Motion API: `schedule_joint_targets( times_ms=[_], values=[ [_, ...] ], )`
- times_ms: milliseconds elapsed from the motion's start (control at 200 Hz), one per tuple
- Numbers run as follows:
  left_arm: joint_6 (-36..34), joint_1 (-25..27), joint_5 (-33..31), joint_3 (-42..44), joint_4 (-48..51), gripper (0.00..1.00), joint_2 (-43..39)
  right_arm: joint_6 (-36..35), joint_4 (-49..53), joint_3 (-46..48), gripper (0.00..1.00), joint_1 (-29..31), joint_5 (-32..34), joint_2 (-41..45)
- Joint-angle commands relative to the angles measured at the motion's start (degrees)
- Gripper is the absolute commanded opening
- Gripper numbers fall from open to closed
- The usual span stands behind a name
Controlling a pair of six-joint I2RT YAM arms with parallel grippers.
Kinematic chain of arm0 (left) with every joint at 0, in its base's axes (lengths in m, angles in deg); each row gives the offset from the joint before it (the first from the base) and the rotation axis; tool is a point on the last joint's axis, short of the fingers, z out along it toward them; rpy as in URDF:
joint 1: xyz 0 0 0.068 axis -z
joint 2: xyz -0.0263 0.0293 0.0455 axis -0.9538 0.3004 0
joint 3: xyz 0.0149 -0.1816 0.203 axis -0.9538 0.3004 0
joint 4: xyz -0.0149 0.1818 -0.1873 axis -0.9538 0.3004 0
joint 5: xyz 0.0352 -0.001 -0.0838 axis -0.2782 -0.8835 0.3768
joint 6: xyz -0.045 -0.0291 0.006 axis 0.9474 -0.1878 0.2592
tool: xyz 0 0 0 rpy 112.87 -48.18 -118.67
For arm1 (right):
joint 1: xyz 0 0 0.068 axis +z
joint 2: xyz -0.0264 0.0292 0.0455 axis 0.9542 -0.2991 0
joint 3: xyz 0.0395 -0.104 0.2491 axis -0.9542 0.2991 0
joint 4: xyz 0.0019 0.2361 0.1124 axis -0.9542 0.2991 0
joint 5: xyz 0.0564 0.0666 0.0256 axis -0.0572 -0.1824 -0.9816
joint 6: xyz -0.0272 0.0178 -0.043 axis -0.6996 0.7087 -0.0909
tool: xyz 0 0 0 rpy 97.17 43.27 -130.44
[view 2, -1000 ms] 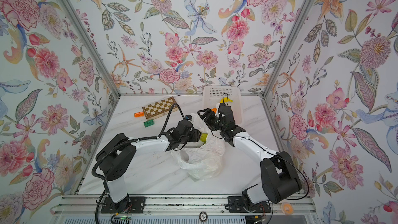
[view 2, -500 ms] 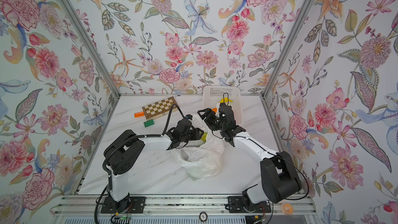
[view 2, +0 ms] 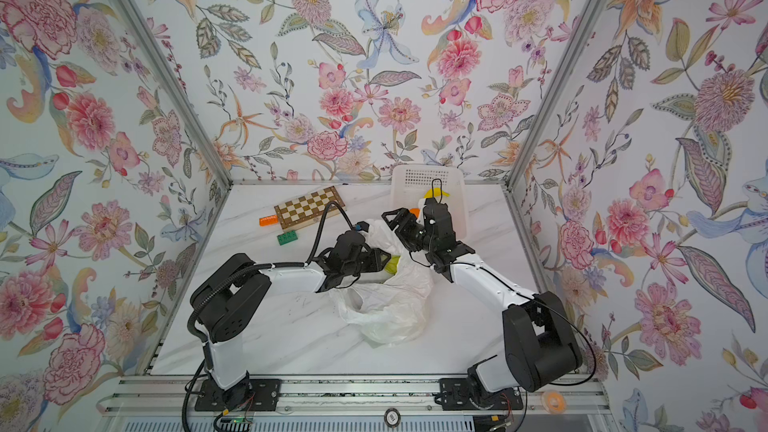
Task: Untie the knot of the plastic bag and take out the fruit
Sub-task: 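Grasp the green pear in the bag with the left gripper and lift it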
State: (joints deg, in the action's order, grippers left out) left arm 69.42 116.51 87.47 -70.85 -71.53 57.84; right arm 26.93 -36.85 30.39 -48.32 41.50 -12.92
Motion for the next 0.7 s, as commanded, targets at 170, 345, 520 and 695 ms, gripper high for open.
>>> schedule_joint_targets(
  times_ms=[170,345,520,695],
  values=[
    [-4.12,2.17,0.59,2.97,1.34,0.34,-9.08,-0.18,1.02,-2.06,0.81,-0.28,2.06,-0.05],
    [-8.18,4.86,-4.90,3.57,7.94,0.33,-13.75,-1.63,2.73,-2.42,0.82,-0.37,3.08,-0.95],
    [-9.79,5.06,-10.10,5.84,10.83,0.31,-18.04,-2.29,3.38,-1.50,0.83,-0.46,3.15,-1.47],
    [-12.46,5.04,-11.71,5.96,13.11,0.30,-23.58,-2.53,3.10,-0.53,0.85,-0.40,1.17,-2.35]
  ],
)
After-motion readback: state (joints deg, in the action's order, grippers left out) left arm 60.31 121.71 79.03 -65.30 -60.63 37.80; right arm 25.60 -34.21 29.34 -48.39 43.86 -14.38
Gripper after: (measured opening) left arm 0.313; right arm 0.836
